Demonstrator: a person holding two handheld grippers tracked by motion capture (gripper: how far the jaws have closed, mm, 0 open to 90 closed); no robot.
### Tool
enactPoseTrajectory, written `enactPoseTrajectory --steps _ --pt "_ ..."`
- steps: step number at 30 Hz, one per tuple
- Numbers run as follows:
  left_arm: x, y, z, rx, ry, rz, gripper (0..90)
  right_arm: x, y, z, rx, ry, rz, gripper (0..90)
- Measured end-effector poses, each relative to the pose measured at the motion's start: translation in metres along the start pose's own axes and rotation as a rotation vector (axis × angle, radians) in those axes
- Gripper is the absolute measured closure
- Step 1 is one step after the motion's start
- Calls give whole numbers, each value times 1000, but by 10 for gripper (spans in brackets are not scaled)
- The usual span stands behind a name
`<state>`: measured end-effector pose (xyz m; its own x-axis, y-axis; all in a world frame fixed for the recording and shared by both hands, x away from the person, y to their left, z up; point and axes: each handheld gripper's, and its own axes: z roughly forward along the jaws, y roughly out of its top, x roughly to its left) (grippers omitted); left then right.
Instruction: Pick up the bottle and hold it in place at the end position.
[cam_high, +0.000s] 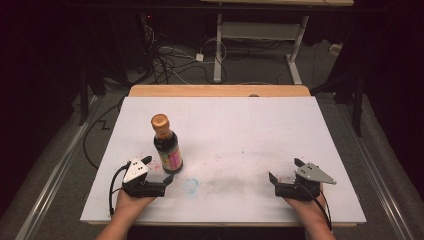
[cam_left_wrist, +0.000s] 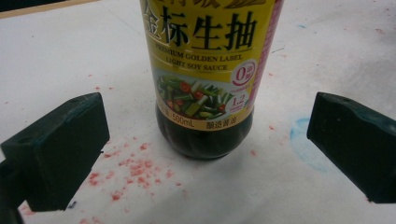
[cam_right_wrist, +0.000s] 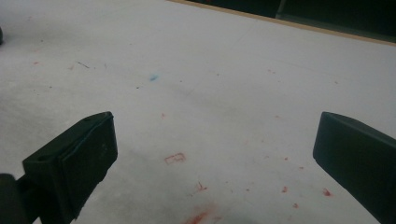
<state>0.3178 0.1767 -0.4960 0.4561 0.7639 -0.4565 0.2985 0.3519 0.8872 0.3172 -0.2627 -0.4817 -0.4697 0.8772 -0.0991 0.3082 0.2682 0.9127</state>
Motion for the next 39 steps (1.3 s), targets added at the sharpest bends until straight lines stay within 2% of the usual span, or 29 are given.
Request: enactPoseTrajectory --steps 6,14,20,26,36,38,39 --pt "0 0 1 11 -2 -3 0 0 -1 -3 -22 -10 2 4" --pt "0 0 0 8 -9 -7 0 1 -1 -1 -9 -12 -2 5" --pt "-1 0 -1 -7 -8 6 0 0 -1 -1 -10 -12 2 4" --pt "0 4 -3 -8 -17 -45 0 0 0 0 -3 -9 9 4" --pt "-5 14 -5 -25 -35 -33 0 1 0 0 -4 -7 1 5" --pt "-7 17 -4 -22 -52 -68 0 1 0 -1 -5 -7 1 5" --pt "-7 17 -4 -22 -52 -68 0 1 0 -1 -6 -7 0 6"
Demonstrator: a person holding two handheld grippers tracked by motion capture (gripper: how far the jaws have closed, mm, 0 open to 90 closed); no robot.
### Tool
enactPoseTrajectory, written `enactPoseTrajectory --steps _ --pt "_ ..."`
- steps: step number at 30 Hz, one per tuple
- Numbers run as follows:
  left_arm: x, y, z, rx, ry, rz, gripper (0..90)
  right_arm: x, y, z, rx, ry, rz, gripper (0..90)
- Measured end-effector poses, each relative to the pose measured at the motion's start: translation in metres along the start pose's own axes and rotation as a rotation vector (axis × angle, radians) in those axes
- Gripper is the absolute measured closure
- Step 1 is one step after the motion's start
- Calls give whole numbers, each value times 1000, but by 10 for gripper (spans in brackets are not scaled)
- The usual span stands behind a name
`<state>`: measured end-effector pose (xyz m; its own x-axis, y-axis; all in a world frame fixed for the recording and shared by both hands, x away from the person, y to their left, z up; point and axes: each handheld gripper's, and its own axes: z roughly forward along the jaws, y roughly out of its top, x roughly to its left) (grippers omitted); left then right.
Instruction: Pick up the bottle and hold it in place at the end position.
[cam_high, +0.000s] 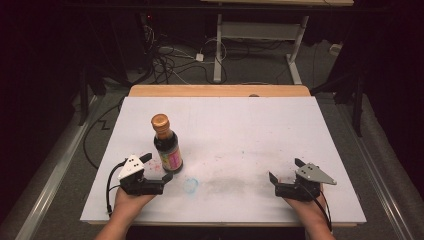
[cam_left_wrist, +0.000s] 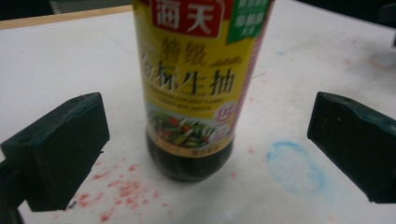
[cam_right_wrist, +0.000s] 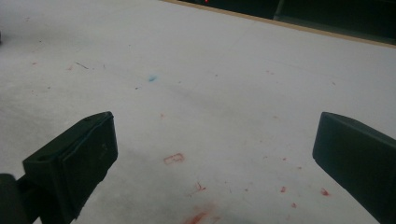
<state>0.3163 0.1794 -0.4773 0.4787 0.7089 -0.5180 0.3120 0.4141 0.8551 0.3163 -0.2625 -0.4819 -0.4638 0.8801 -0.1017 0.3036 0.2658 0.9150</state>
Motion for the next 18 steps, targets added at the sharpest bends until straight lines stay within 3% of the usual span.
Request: enactPoseTrajectory --steps 2,8,18 --pt "-3 2 1 -3 -13 -13 0 0 0 0 0 -1 1 7" --pt "-8 8 6 -20 -9 13 0 0 0 0 1 1 -2 10" --pt "-4 20 34 -14 2 18 1 0 0 0 0 -3 -2 13"
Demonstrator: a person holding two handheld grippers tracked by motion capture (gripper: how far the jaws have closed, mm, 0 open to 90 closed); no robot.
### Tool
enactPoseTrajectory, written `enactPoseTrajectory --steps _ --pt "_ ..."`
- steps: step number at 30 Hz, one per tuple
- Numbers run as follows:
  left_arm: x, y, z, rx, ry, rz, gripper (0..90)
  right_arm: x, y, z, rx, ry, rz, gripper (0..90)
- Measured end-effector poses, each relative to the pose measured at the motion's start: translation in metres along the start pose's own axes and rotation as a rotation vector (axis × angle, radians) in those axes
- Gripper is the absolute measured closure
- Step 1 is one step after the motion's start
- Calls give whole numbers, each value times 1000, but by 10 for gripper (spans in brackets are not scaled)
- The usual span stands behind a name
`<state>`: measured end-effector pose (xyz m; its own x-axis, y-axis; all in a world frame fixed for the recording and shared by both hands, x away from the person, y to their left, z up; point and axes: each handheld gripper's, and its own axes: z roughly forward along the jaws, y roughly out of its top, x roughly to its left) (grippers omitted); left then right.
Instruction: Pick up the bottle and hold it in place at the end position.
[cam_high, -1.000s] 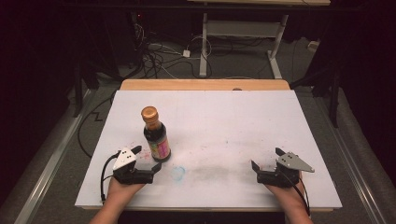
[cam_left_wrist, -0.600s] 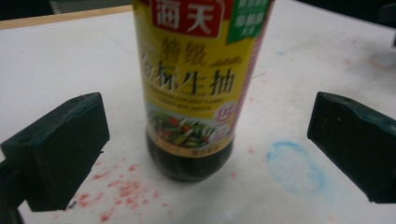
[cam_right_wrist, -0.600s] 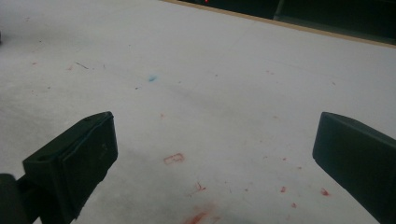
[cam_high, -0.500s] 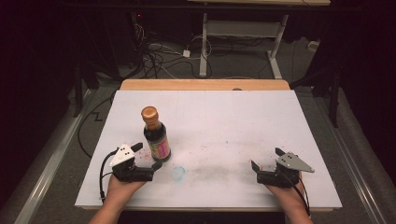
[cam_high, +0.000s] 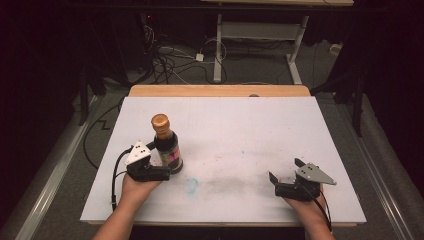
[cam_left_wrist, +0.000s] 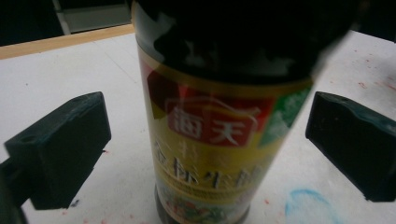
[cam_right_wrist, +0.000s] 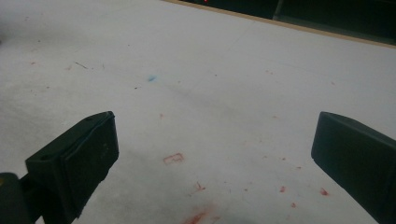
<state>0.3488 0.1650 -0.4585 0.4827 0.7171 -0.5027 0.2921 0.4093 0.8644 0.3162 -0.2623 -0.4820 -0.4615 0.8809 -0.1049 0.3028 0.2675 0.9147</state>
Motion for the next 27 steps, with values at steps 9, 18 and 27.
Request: enactPoseTrajectory --steps 9,18,27 --pt "1 4 8 10 0 -7 115 0 0 0 1 2 5 15" --pt "-7 9 8 -6 -40 -3 210 0 0 0 0 3 1 19" --pt "-10 8 7 -7 -37 41 284 0 0 0 3 3 0 22"
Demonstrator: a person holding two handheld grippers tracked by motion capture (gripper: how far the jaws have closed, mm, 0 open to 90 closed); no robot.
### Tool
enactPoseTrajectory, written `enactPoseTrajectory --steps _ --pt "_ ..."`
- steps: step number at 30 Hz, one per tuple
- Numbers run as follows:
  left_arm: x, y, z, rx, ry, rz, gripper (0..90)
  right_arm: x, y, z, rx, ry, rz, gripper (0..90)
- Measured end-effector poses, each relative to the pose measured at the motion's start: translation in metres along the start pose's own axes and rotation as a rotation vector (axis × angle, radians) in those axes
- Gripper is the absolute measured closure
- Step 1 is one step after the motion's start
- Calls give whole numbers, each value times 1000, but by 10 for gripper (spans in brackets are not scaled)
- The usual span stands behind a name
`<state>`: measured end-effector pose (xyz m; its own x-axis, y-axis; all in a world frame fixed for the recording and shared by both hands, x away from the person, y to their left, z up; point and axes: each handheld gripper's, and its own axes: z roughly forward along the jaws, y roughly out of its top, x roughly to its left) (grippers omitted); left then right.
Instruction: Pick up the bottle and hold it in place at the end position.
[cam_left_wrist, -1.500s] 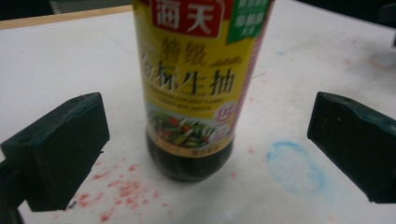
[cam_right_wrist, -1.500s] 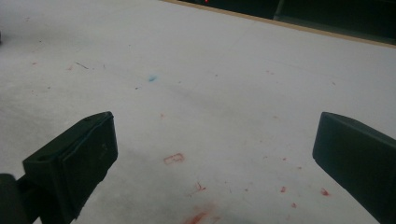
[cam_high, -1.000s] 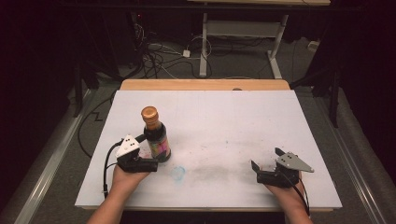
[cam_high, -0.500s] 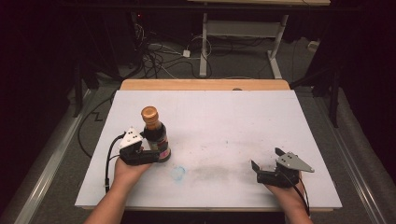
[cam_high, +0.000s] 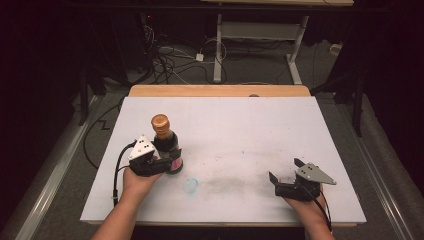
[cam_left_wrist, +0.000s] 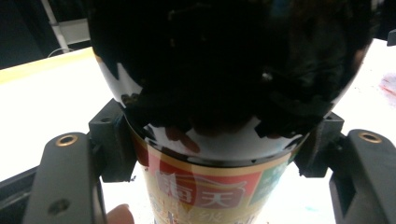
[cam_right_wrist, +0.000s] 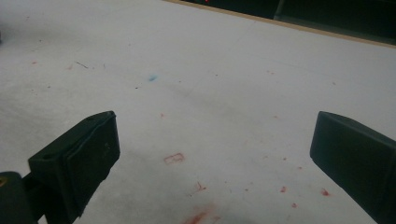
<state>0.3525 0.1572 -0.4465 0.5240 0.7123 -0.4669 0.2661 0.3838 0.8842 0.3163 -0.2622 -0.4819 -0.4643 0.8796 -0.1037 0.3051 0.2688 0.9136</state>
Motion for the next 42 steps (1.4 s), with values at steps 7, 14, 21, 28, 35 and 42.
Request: enactPoseTrajectory --steps 7,14,21,28,35,42 --pt "-2 0 0 -10 21 -2 288 0 0 0 3 2 5 23" --pt "-8 4 4 -2 6 -14 290 0 0 0 0 3 0 23" --pt "-21 7 18 9 -34 -31 287 0 0 0 -5 8 -5 4" --pt "-32 5 35 11 -57 -26 288 0 0 0 -6 9 -7 3" --pt "-44 1 54 23 -85 -32 288 1 0 0 -5 9 -13 3" --pt "-56 -7 75 49 -112 -21 288 0 0 -1 -9 15 -5 3"
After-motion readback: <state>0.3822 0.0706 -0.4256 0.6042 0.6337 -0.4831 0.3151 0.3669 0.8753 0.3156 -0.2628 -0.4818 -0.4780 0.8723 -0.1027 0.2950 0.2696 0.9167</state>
